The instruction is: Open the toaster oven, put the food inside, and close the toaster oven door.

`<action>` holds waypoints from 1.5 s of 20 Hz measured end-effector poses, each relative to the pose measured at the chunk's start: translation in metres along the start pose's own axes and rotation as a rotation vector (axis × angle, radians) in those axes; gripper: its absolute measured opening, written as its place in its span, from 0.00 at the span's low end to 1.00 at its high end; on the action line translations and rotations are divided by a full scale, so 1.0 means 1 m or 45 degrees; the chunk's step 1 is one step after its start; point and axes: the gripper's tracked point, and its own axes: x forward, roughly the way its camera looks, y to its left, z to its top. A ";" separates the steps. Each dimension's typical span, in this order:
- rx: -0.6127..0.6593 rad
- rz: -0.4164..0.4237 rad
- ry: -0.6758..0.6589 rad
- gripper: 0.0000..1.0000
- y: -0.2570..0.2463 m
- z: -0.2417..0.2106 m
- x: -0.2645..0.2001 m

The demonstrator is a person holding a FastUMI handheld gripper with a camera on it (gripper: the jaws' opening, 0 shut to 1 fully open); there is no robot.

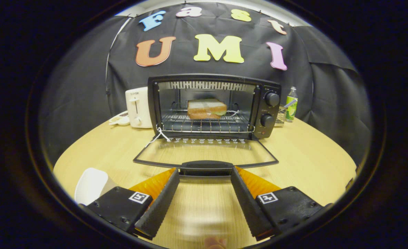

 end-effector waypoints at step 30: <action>0.080 0.005 0.174 1.00 0.007 -0.022 0.008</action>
